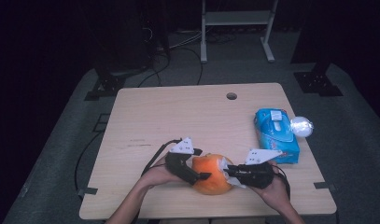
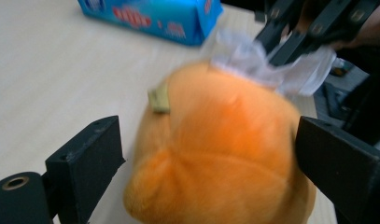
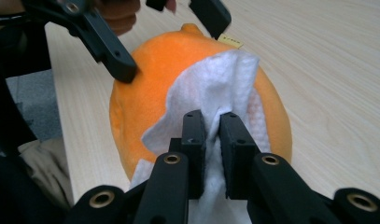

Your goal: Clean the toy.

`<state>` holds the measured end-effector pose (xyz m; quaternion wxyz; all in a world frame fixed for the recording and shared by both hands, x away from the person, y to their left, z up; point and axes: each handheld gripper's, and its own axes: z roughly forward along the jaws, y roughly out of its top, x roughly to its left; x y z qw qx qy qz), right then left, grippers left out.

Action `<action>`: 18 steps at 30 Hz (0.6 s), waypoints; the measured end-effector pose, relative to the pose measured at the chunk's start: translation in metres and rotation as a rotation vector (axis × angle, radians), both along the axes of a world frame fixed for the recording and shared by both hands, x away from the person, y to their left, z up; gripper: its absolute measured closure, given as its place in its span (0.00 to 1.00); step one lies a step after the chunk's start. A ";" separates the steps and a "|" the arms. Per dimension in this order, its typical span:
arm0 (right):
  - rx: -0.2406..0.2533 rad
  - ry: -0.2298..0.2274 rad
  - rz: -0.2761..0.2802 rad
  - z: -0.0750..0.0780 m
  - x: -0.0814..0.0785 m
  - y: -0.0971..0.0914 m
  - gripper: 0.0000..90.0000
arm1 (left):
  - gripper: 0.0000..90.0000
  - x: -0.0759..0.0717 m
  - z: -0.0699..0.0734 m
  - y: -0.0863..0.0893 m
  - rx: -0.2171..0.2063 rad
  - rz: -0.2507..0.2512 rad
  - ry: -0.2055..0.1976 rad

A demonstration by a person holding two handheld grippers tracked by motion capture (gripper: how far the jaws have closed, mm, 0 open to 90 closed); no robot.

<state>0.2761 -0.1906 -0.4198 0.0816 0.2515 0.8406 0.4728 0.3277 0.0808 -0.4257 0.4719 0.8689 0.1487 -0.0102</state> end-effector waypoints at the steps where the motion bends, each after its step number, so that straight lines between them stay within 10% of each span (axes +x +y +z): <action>1: 0.001 0.001 -0.003 0.001 0.000 0.000 0.89 | 0.09 0.000 -0.004 -0.001 0.001 -0.011 0.017; 10: 0.057 -0.100 -0.092 0.017 -0.004 0.007 0.89 | 0.41 -0.008 0.009 0.003 -0.025 0.035 -0.202; 18: 0.029 -0.029 -0.144 -0.006 0.006 -0.003 0.89 | 0.33 -0.001 -0.002 0.012 -0.037 0.031 -0.135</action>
